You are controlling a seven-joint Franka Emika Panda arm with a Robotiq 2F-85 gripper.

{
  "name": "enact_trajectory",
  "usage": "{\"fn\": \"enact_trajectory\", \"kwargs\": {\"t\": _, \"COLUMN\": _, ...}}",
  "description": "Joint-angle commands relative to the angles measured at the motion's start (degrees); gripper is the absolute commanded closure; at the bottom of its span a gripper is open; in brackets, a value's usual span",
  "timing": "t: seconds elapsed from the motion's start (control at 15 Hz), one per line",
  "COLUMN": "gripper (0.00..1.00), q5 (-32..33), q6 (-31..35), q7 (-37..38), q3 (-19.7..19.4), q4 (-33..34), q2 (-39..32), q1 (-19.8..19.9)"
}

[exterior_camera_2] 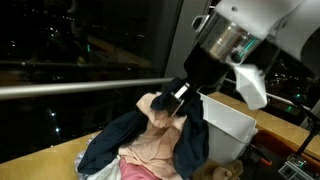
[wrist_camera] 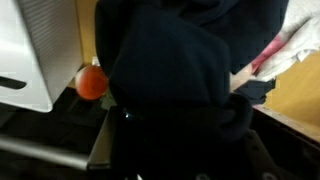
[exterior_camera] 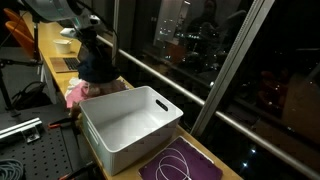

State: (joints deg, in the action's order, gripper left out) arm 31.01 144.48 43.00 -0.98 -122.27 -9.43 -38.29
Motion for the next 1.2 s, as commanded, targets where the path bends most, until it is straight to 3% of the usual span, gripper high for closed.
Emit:
{"fn": "enact_trajectory", "kwargs": {"t": 0.0, "gripper": 1.00, "q5": 4.8, "q6": -8.8, "q7": 2.1, "q3": 4.2, "q4": -2.3, "q2": 11.9, "q1": 5.2}}
{"fn": "enact_trajectory", "kwargs": {"t": 0.33, "gripper": 1.00, "q5": 2.7, "q6": -20.7, "q7": -3.5, "q3": 10.9, "q4": -2.0, "q2": 24.9, "q1": 16.7}}
{"fn": "enact_trajectory", "kwargs": {"t": 0.73, "gripper": 1.00, "q5": 0.2, "q6": -31.3, "q7": -16.9, "q3": 11.1, "q4": 5.3, "q2": 34.6, "q1": 27.3}}
{"fn": "enact_trajectory", "kwargs": {"t": 0.93, "gripper": 1.00, "q5": -0.9, "q6": -31.2, "q7": -21.8, "q3": 10.8, "q4": 8.2, "q2": 34.7, "q1": 31.1}}
{"fn": "enact_trajectory", "kwargs": {"t": 1.13, "gripper": 1.00, "q5": -3.1, "q6": -25.8, "q7": -23.2, "q3": 10.7, "q4": 6.9, "q2": 31.0, "q1": 33.1}}
